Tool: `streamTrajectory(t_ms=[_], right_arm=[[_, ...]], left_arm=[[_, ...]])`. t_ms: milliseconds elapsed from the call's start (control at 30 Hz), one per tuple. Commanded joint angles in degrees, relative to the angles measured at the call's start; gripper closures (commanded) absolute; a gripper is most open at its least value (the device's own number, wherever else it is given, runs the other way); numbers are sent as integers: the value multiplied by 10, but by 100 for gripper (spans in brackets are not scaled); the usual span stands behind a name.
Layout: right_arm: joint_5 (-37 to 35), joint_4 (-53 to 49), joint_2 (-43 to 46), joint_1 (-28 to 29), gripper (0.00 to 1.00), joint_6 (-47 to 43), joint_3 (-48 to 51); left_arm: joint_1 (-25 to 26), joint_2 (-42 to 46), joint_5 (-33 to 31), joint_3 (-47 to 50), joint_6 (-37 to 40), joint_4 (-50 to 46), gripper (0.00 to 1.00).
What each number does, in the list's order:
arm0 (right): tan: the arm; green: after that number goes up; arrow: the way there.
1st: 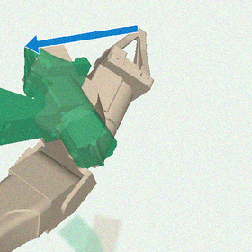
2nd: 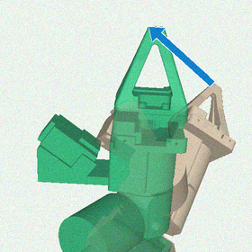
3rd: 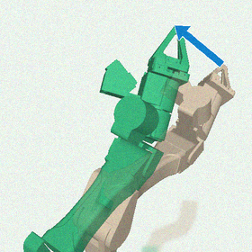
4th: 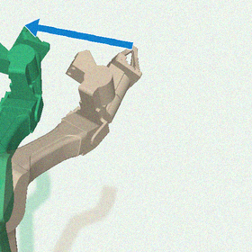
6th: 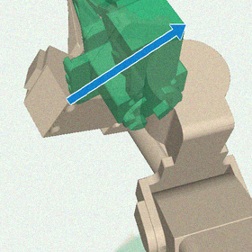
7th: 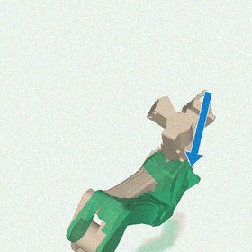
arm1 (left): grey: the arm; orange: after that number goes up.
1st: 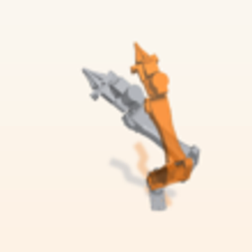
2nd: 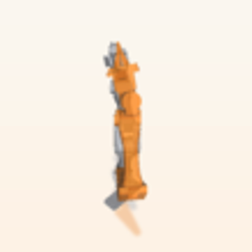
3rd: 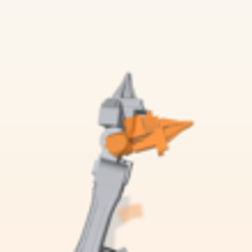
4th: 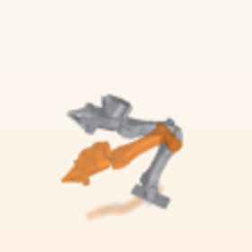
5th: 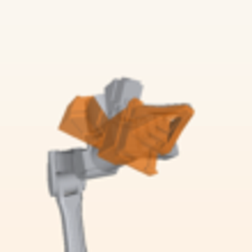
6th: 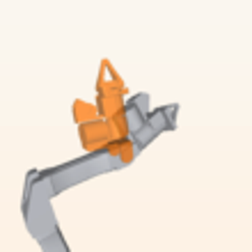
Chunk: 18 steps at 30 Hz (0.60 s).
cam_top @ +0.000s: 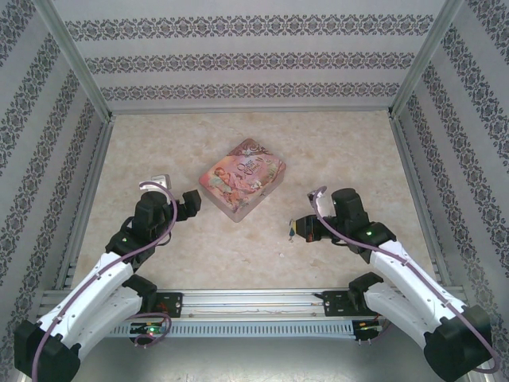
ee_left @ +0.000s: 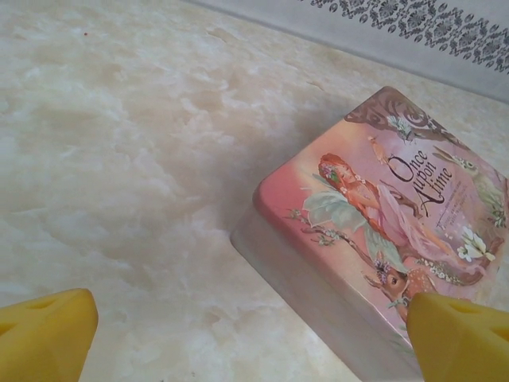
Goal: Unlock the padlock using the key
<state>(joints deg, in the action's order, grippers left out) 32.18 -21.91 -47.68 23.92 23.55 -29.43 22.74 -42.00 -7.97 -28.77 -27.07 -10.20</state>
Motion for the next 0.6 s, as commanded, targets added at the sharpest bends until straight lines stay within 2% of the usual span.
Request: streamTrajectory(t_ms=[0,567], right_arm=[[-8,-24,6,11,100,-12,-21],[13,-40,-39,48,100,-7,-19]], left_arm=[[-9,6,-4,-29,48,-14,0],[-11,5,-32,-22,53,12,1]])
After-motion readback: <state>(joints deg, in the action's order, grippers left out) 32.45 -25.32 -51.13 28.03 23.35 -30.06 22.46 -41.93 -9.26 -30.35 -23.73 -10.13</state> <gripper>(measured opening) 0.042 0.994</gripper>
